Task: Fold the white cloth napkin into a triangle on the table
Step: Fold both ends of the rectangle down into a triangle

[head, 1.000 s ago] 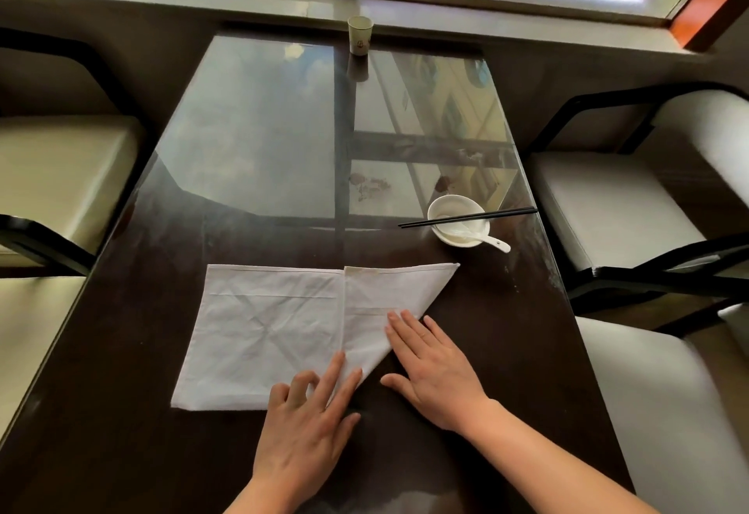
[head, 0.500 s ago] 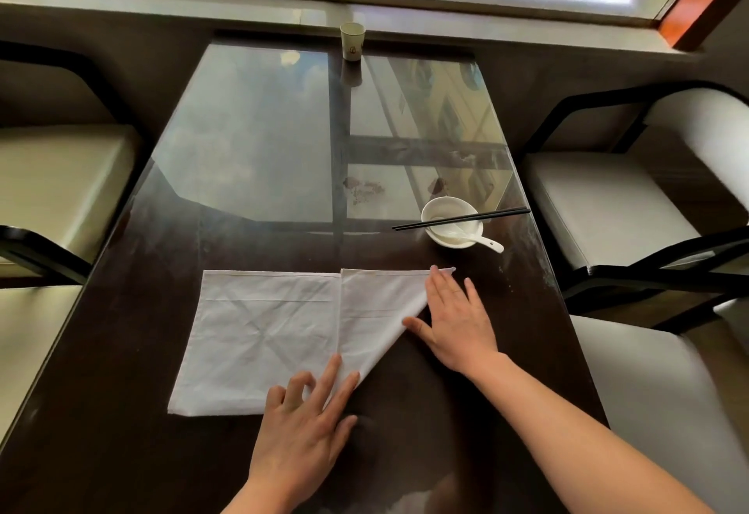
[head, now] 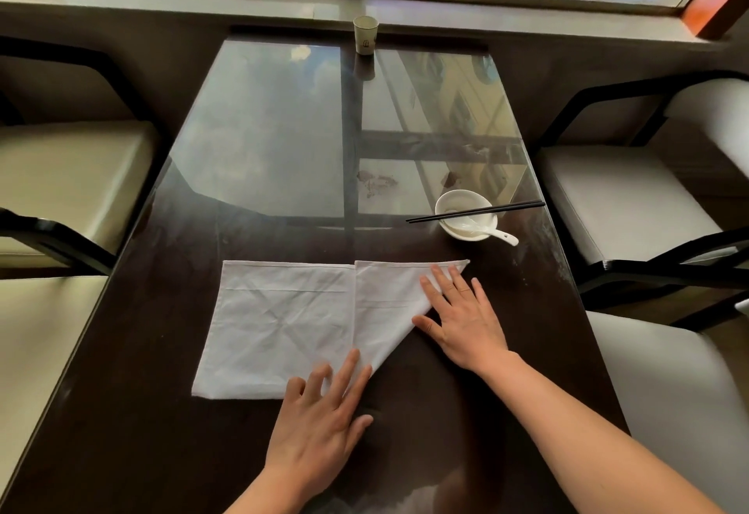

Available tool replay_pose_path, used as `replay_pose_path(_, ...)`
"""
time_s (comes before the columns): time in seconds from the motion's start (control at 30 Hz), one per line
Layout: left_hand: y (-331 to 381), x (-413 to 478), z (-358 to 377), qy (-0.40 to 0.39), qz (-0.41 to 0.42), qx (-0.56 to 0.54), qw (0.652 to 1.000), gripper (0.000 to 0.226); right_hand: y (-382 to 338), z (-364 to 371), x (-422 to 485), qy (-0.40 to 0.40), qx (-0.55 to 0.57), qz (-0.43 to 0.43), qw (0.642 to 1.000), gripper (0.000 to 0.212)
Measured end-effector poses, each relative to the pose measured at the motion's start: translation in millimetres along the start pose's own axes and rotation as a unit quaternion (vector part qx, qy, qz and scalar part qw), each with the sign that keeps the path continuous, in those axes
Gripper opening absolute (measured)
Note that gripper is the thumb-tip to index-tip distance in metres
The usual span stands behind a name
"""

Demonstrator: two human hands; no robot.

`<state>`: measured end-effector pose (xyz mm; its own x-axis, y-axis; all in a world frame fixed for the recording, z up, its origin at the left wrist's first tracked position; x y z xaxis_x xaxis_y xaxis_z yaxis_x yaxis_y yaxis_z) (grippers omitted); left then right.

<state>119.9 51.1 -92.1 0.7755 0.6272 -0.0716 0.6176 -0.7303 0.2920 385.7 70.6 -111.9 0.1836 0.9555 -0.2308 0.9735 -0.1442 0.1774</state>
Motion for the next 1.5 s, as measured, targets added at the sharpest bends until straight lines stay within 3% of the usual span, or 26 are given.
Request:
replay_pose_path(0.23, 8, -27, -4, -0.023, 0.013, -0.010, 1.000, 0.069, -4, -7, -2, -0.022, 0.000, 0.007, 1.000, 0.090)
replay_pose_path(0.37, 1, -50, -8, -0.009, 0.010, -0.017, 1.000, 0.065, -29, -28, -18, 0.034, 0.029, -0.038, 0.998, 0.089)
replay_pose_path(0.47, -25, -70, -19, 0.069, -0.086, -0.092, 0.990, 0.060, -66, -38, -37, 0.060, 0.049, -0.100, 0.992, 0.078)
replay_pose_path(0.53, -55, -81, -29, 0.137, -0.231, -0.157, 0.950, 0.055, -89, -41, -48, 0.060, 0.061, -0.132, 0.988, 0.071)
replay_pose_path(0.63, -106, -90, -42, 0.193, -0.448, -0.254, 0.835, 0.062, -114, -38, -61, 0.035, 0.065, -0.161, 0.984, 0.069)
replay_pose_path(0.7, -132, -85, -48, 0.205, -0.515, -0.316, 0.770, 0.069, -123, -29, -68, 0.011, 0.048, -0.169, 0.984, 0.072)
replay_pose_path(0.73, -141, -81, -50, 0.202, -0.528, -0.334, 0.754, 0.072, -127, -25, -72, 0.004, 0.040, -0.173, 0.984, 0.075)
replay_pose_path(0.83, -153, -67, -51, 0.190, -0.538, -0.360, 0.738, 0.077, -131, -17, -77, -0.001, 0.030, -0.175, 0.984, 0.078)
replay_pose_path(0.97, -159, -60, -49, 0.186, -0.554, -0.375, 0.720, 0.067, -128, -19, -77, 0.016, 0.039, -0.152, 0.988, 0.079)
replay_pose_path(1.33, -154, -60, -55, 0.176, -0.563, -0.351, 0.727, 0.025, -118, -13, -78, -0.021, 0.024, -0.110, 0.993, 0.085)
replay_pose_path(1.5, -153, -65, -55, 0.205, -0.566, -0.393, 0.695, 0.056, -115, -16, -77, -0.001, 0.041, -0.082, 0.996, 0.086)
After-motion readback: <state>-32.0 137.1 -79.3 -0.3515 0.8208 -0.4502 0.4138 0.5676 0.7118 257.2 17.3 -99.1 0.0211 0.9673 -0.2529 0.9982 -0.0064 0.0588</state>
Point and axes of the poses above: each hand's wrist, its own x-axis towards the middle knuckle, its own z-axis out of the palm, y = z × x, the point moved 5 cm from there along x, towards the middle knuckle, and after that the axes turned 13 degrees about -x, right-handed, at the moved point
